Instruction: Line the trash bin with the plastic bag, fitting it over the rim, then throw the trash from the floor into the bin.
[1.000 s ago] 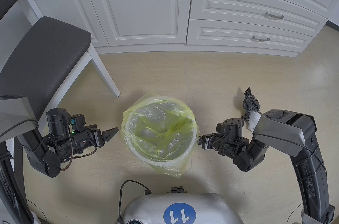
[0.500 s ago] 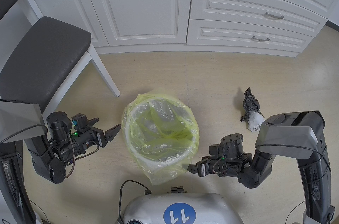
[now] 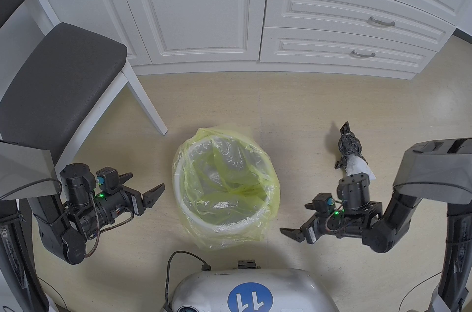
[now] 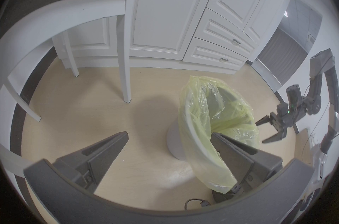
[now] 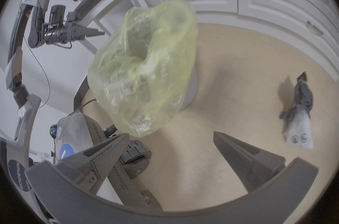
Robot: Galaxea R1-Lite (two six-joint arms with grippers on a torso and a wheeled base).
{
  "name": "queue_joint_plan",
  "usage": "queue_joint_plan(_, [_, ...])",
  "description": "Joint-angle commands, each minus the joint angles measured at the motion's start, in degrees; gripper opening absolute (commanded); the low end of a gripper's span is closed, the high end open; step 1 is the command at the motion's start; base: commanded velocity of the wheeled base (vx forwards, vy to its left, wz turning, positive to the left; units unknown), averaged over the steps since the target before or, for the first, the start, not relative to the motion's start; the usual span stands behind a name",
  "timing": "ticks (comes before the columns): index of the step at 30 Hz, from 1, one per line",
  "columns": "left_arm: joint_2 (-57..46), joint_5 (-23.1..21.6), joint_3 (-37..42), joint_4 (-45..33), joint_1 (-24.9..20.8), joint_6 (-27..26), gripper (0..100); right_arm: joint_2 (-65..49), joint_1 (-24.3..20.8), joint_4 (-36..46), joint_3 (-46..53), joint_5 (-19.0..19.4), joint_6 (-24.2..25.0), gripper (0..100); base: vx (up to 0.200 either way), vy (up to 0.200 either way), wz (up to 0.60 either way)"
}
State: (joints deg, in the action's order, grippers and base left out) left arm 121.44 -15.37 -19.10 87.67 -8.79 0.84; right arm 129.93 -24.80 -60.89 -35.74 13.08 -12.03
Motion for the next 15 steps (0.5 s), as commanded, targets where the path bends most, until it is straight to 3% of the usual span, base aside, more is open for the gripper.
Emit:
queue_joint_plan(1, [-2.35, 0.34, 1.96, 0.04, 0.44, -0.23, 100, -7.76, 4.67, 2.36, 0.50, 0.37, -0.10, 100, 0.000, 0.000, 0.00])
queue_joint_plan(6, [-2.44, 0.34, 3.02, 0.04, 0.09, -0.31, 100, -2.84, 4.05, 1.48, -3.63, -1.83, 1.49, 100, 0.000, 0.000, 0.00])
queue_joint_plan(8, [-3.41, 0.34, 4.42, 0.04, -0.09, -0.23, 100, 1.91, 1.86, -0.37, -7.68, -5.35, 6.41, 100, 0.000, 0.000, 0.00])
queue_joint_plan(10, [-3.67, 0.34, 5.04, 0.04, 0.00, -0.23, 100, 3.49, 1.24, -2.21, -8.99, -6.14, 9.57, 100, 0.000, 0.000, 0.00])
queue_joint_plan(11, [-3.93, 0.34, 5.66, 0.04, 0.09, -0.23, 100, 5.34, 0.36, -4.59, -10.66, -6.40, 14.23, 100, 0.000, 0.000, 0.00])
queue_joint_plan(15, [-3.76, 0.34, 5.74, 0.04, 0.79, 0.13, 100, 8.41, -0.69, -5.64, -13.12, -6.23, 17.57, 100, 0.000, 0.000, 0.00])
